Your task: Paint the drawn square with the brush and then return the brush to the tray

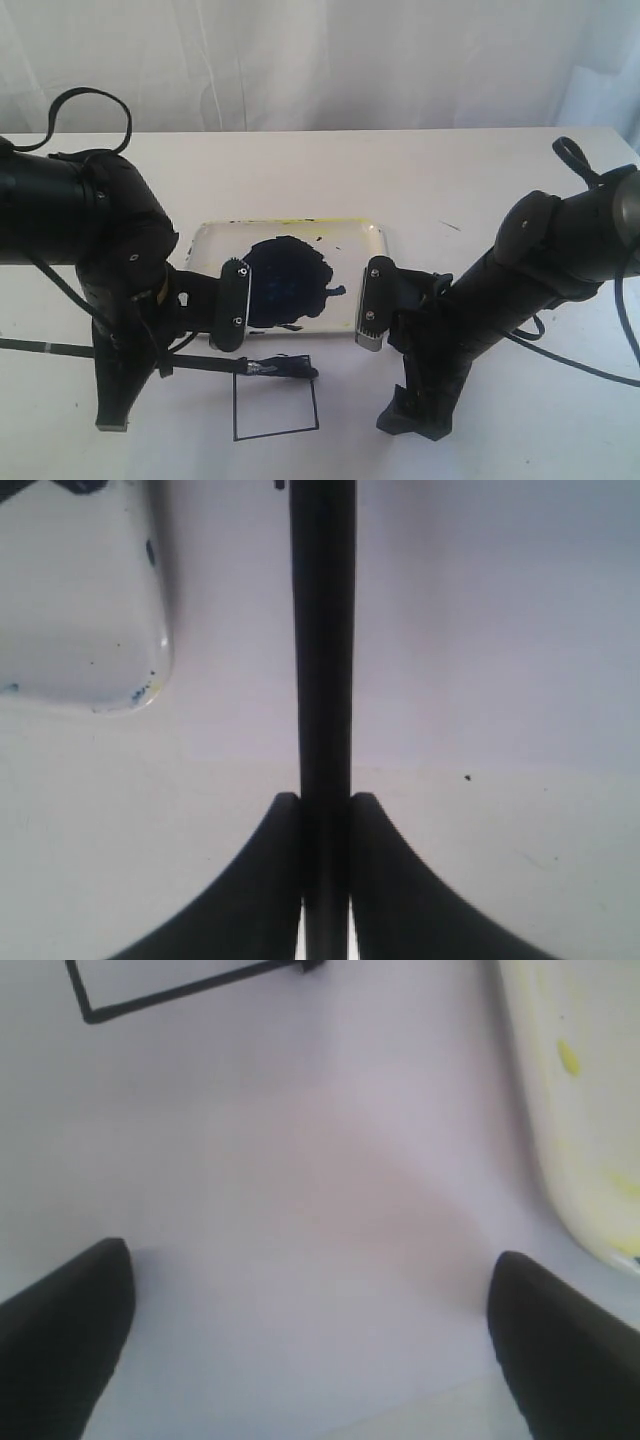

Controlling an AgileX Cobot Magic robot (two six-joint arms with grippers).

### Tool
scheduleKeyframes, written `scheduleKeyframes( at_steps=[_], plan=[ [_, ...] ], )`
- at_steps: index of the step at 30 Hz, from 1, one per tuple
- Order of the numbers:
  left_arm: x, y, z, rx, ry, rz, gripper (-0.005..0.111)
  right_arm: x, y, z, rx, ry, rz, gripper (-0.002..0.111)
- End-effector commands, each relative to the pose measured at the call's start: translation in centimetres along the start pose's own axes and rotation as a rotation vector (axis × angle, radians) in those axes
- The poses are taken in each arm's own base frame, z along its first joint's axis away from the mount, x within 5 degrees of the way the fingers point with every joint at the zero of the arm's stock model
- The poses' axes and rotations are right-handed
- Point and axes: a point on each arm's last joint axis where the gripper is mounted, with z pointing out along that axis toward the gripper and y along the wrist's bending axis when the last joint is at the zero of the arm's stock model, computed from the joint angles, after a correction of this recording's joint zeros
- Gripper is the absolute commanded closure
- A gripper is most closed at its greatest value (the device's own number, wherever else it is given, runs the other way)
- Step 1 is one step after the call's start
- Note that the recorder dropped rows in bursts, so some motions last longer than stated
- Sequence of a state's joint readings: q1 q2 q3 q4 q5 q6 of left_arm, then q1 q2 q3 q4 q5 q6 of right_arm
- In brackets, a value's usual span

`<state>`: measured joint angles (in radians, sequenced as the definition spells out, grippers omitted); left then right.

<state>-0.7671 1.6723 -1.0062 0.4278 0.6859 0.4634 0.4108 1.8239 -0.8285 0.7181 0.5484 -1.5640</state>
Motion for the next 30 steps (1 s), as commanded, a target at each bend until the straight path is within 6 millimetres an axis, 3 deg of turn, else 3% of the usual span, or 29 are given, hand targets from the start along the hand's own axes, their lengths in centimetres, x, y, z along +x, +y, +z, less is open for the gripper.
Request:
scheduleKeyframes(
  at_steps=[1, 30],
  plan=[
    [-0.17, -0.43, -0.3, 0.025, 0.004, 0.012, 0.107, 1.09, 1.01, 1.1, -0.098, 0.053, 0.011, 0.019],
    [-0.02, -1.17, -0.45, 0.106, 0.005, 0.171, 0.107, 1.09, 1.01, 1.1, -0.098, 0.053, 0.011, 0.019]
  ],
)
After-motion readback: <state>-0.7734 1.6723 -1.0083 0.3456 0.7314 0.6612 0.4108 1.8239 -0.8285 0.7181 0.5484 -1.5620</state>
